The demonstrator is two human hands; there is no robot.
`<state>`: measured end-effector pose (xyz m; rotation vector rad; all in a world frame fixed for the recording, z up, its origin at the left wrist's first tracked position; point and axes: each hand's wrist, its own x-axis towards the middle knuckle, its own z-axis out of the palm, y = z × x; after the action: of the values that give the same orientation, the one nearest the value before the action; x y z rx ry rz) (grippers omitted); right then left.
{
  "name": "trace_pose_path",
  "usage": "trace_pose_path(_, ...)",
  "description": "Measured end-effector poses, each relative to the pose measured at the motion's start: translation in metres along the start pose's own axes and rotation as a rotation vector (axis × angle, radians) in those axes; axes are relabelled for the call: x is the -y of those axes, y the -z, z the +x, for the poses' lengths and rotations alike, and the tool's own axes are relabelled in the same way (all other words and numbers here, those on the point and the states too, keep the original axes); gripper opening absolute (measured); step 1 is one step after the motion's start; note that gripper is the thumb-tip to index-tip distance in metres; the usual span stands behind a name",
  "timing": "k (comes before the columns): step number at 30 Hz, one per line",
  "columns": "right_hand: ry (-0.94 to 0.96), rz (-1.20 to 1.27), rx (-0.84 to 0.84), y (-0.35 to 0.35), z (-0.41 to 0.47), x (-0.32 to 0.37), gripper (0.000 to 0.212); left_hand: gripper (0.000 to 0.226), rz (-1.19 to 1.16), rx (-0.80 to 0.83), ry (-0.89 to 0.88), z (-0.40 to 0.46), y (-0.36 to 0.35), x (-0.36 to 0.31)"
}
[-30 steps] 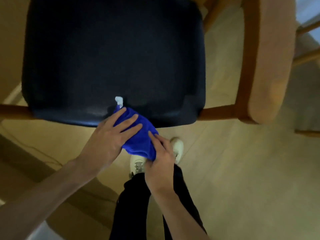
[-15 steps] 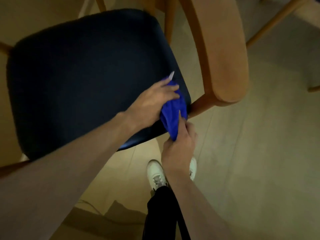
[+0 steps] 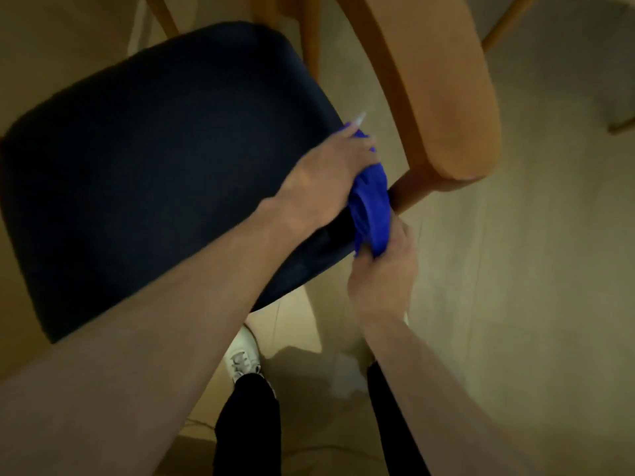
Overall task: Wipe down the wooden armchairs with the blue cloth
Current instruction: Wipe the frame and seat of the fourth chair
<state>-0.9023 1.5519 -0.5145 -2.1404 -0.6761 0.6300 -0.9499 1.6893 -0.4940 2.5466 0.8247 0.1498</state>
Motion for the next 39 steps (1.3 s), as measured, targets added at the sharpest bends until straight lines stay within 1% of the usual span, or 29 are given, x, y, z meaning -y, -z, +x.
trace_pose_path(2, -0.066, -0.013, -0.045, -0.016, -0.003, 0.006, 0.057, 0.037, -0.055, 0.017, 0.030, -0.003, -0.005, 0.011)
trace_pose_path(3, -0.085, -0.025, -0.045, -0.021, -0.012, 0.006, 0.060, 0.039, -0.072, 0.054, 0.018, -0.014, -0.005, 0.016)
trace_pose_path(4, -0.089, -0.036, -0.038, -0.024, -0.024, 0.005, 0.063, 0.043, -0.080, 0.093, -0.023, -0.030, -0.002, 0.022)
trace_pose_path(6, -0.068, -0.052, 0.038, -0.022, -0.051, -0.002, 0.066, 0.051, -0.096, 0.163, -0.032, -0.064, 0.004, 0.029)
trace_pose_path(8, -0.068, -0.050, 0.106, -0.017, -0.069, -0.002, 0.067, 0.056, -0.061, 0.223, -0.078, -0.087, 0.012, 0.038)
trace_pose_path(10, -0.093, -0.049, 0.143, -0.010, -0.074, 0.001, 0.067, 0.063, -0.017, 0.311, -0.139, -0.091, 0.016, 0.041)
trace_pose_path(12, -0.122, -0.048, 0.099, -0.003, -0.065, 0.005, 0.071, 0.066, 0.024, 0.331, -0.196, -0.071, 0.022, 0.041)
trace_pose_path(13, -0.137, -0.050, 0.048, 0.000, -0.057, 0.006, 0.071, 0.064, 0.040, 0.310, -0.217, -0.054, 0.021, 0.038)
trace_pose_path(15, -0.175, -0.026, -0.075, -0.002, -0.035, 0.011, 0.065, 0.049, 0.035, 0.238, -0.272, -0.014, 0.012, 0.028)
trace_pose_path(17, -0.236, 0.000, -0.144, -0.015, -0.021, 0.025, 0.056, 0.030, -0.010, 0.224, -0.272, 0.017, 0.004, 0.021)
trace_pose_path(18, -0.265, -0.004, -0.148, -0.023, -0.019, 0.032, 0.053, 0.024, -0.018, 0.251, -0.262, 0.025, 0.002, 0.020)
trace_pose_path(19, -0.279, -0.027, -0.132, -0.028, -0.019, 0.036, 0.050, 0.022, -0.024, 0.269, -0.263, 0.027, 0.001, 0.024)
trace_pose_path(20, -0.272, -0.066, -0.095, -0.030, -0.021, 0.039, 0.048, 0.025, -0.027, 0.288, -0.269, 0.023, 0.003, 0.030)
trace_pose_path(22, -0.221, -0.135, 0.037, -0.025, -0.027, 0.040, 0.039, 0.045, -0.002, 0.360, -0.285, 0.008, 0.014, 0.044)
trace_pose_path(24, -0.166, -0.161, 0.188, -0.017, -0.033, 0.044, 0.032, 0.055, -0.002, 0.491, -0.279, -0.003, 0.026, 0.061)
trace_pose_path(25, -0.150, -0.166, 0.235, -0.015, -0.036, 0.047, 0.034, 0.054, 0.001, 0.569, -0.263, -0.005, 0.034, 0.068)
trace_pose_path(27, -0.145, -0.153, 0.227, -0.021, -0.039, 0.056, 0.048, 0.051, 0.043, 0.658, -0.215, 0.002, 0.044, 0.077)
trace_pose_path(28, -0.158, -0.140, 0.183, -0.027, -0.037, 0.061, 0.054, 0.052, 0.067, 0.626, -0.233, 0.010, 0.047, 0.076)
trace_pose_path(29, -0.185, -0.133, 0.129, -0.033, -0.031, 0.066, 0.059, 0.053, 0.074, 0.549, -0.279, 0.020, 0.047, 0.075)
trace_pose_path(31, -0.244, -0.130, 0.019, -0.046, -0.018, 0.071, 0.065, 0.044, 0.011, 0.419, -0.363, 0.044, 0.042, 0.066)
trace_pose_path(32, -0.249, -0.135, -0.026, -0.051, -0.010, 0.072, 0.067, 0.034, -0.037, 0.420, -0.377, 0.055, 0.038, 0.061)
trace_pose_path(34, -0.233, -0.175, -0.105, -0.060, -0.001, 0.075, 0.067, 0.015, -0.079, 0.501, -0.381, 0.073, 0.031, 0.057)
trace_pose_path(36, -0.211, -0.257, -0.182, -0.064, 0.009, 0.075, 0.062, 0.014, -0.096, 0.519, -0.340, 0.084, 0.025, 0.067)
trace_pose_path(37, -0.202, -0.311, -0.197, -0.064, 0.017, 0.074, 0.058, 0.015, -0.084, 0.495, -0.332, 0.086, 0.023, 0.075)
trace_pose_path(39, -0.212, -0.381, -0.166, -0.067, 0.040, 0.078, 0.047, 0.016, -0.013, 0.425, -0.334, 0.086, 0.027, 0.091)
